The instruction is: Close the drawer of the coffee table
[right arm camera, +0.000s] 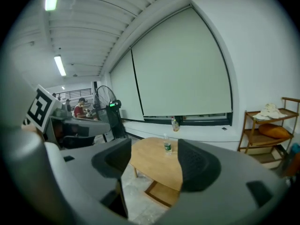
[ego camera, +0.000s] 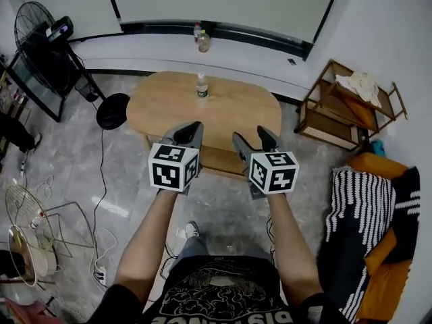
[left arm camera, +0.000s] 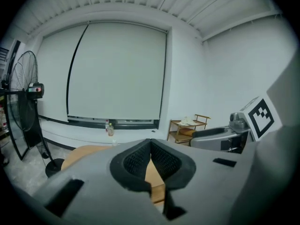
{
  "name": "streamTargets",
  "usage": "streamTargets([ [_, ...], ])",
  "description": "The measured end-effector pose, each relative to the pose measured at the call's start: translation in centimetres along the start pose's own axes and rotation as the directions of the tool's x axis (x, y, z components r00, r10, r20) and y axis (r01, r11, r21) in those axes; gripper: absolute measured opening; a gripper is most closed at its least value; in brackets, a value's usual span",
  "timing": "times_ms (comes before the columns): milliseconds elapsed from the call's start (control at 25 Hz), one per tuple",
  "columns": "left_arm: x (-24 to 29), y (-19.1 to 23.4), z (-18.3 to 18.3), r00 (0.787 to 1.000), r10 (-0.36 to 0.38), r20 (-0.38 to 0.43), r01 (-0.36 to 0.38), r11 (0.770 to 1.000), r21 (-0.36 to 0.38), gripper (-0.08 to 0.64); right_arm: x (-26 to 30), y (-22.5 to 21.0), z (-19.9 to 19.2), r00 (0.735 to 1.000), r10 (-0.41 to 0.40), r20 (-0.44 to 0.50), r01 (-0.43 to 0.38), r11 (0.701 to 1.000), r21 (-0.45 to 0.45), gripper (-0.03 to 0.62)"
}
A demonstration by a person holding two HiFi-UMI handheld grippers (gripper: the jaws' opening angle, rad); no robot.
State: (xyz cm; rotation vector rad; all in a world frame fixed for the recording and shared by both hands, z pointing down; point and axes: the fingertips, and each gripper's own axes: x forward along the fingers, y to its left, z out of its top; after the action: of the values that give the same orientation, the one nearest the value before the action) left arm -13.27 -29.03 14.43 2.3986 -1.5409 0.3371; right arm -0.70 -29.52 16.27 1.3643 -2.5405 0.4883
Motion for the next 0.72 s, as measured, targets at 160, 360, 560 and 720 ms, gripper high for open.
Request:
streamTargets([
  [160,0.9,1.9,0.1,0.996,-0.092,-0.012,0.092,0.996,0.006,0.005,1.4,1.1,0.5,0.997,-0.078,0.010,0.078,0.996,0.052,0.301],
  [360,1.7,3.0,-0.8,0.982,-0.184,-0.036,0.185,0.983,0.010,0.005,2.1,1.8,-0.1,0.988,-0.153,0.017,0.149,0.979,0.137,0.302],
  [560,2.9,2.4,-1.8,0.968,-0.246,-0.047,0.247,0.969,0.011,0.005,1.9,1.3,-1.3,0.980,-0.193,0.041,0.179,0.956,0.234,0.302],
  [720,3.6,2.8,-3.0,0.963,-0.263,-0.051,0.263,0.965,-0.009,0.004,2.3,1.1,-2.5,0.979,-0.197,0.059,0.169,0.935,0.312,0.302],
])
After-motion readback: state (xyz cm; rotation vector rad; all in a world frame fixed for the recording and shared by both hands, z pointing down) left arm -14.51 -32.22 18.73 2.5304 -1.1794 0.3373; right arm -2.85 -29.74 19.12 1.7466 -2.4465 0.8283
